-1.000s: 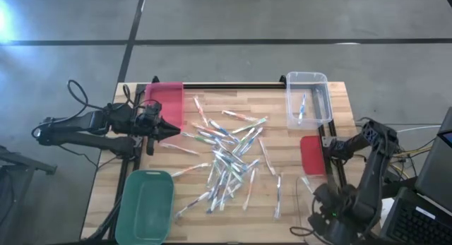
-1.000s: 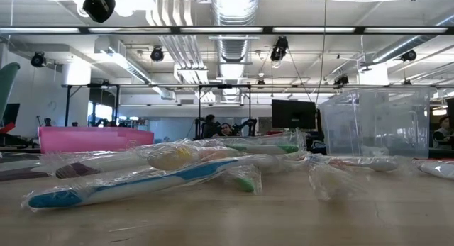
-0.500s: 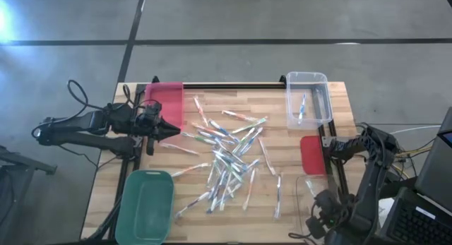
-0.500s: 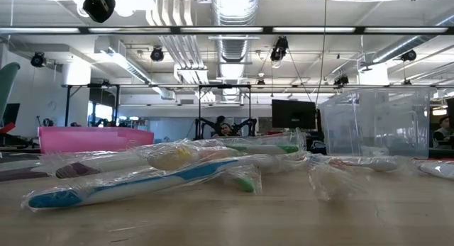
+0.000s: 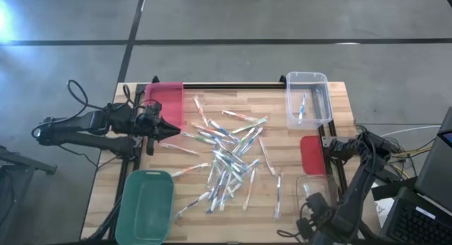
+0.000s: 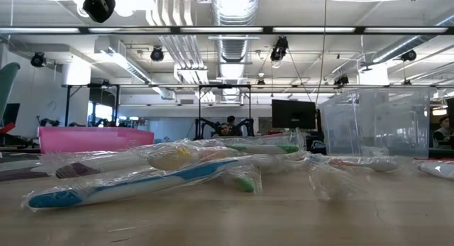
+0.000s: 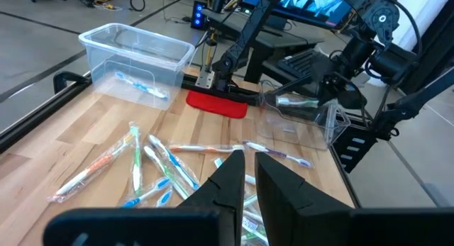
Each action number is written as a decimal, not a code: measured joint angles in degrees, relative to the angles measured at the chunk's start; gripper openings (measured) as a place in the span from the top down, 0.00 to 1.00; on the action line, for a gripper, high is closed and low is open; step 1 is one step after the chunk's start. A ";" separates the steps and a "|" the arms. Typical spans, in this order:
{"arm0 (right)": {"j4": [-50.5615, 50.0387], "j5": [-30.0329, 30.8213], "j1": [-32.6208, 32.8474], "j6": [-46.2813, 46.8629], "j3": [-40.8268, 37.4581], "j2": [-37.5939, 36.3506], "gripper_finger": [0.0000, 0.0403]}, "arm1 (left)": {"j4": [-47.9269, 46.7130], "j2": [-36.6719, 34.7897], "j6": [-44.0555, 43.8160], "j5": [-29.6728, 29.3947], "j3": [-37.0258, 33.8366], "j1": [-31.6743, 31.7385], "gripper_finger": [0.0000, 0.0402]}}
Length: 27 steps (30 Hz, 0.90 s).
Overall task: Pick & Place Toothbrushes
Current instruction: Put the green toothbrush into the green bin, then put the orange toothbrush into the pink bin
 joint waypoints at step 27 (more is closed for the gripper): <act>1.22 0.08 -1.50 -1.02 -0.31 -0.30 0.68 | 0.00 0.00 0.00 0.00 0.01 -0.02 0.90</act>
